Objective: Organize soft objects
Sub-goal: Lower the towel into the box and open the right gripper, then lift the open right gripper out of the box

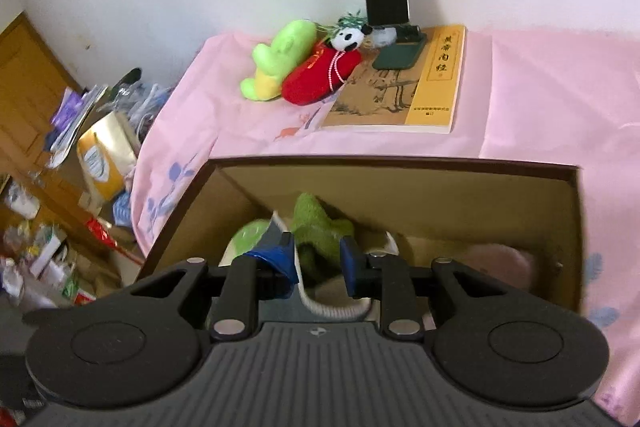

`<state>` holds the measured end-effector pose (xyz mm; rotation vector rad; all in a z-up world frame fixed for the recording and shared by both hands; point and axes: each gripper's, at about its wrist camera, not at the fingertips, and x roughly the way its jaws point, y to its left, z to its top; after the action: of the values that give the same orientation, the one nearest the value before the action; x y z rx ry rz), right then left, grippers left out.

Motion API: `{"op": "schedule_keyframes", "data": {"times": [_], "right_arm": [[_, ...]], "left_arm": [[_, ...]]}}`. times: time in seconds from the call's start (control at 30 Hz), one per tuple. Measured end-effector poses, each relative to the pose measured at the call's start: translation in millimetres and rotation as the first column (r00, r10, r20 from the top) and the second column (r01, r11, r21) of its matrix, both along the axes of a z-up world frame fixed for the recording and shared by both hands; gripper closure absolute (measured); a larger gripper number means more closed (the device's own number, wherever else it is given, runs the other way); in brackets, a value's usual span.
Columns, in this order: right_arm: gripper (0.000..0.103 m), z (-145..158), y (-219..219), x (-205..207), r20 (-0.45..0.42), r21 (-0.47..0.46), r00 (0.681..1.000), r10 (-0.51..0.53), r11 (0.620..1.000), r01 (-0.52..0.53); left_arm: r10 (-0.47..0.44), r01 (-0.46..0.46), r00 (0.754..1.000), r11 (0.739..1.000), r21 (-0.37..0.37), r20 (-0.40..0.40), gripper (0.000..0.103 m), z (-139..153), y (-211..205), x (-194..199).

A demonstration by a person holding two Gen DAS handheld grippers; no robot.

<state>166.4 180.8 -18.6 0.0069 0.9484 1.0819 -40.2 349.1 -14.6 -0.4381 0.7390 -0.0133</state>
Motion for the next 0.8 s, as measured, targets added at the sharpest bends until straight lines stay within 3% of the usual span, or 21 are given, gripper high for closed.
{"op": "schedule_keyframes", "data": {"times": [0.17, 0.33, 0.53, 0.57, 0.6, 0.63, 0.8], "right_arm": [[0.094, -3, -23, -17, 0.028, -0.146, 0.997, 0.070, 0.987, -0.065], [0.094, -16, -17, -35, 0.035, -0.233, 0.990, 0.137, 0.965, -0.125], [0.094, -26, 13, -36, 0.012, -0.180, 0.995, 0.100, 0.979, -0.096], [0.094, -25, 15, -34, 0.005, -0.168, 0.996, 0.084, 0.982, -0.082], [0.094, -25, 17, -31, -0.002, -0.154, 0.998, 0.061, 0.986, -0.061], [0.094, -24, 17, -28, -0.011, -0.148, 0.999, 0.043, 0.988, -0.044], [0.094, -2, 1, -32, 0.013, -0.072, 1.000, 0.012, 0.997, -0.011]], "left_arm": [[-0.155, 0.155, 0.987, 0.988, -0.004, 0.042, 0.070, 6, -24, 7], [-0.153, 0.153, 0.988, 0.988, 0.003, -0.018, 0.070, -7, -28, 27], [-0.073, 0.074, 0.996, 0.997, 0.018, -0.044, 0.070, -5, -12, 35], [-0.068, 0.069, 0.997, 0.997, 0.023, -0.038, 0.069, -2, -10, 33], [-0.062, 0.063, 0.998, 0.998, 0.025, -0.030, 0.057, 1, -8, 31], [-0.054, 0.054, 0.998, 0.998, 0.026, -0.026, 0.052, 3, -6, 29], [-0.027, 0.027, 1.000, 0.997, 0.075, 0.002, 0.051, 17, -7, 19]]}}
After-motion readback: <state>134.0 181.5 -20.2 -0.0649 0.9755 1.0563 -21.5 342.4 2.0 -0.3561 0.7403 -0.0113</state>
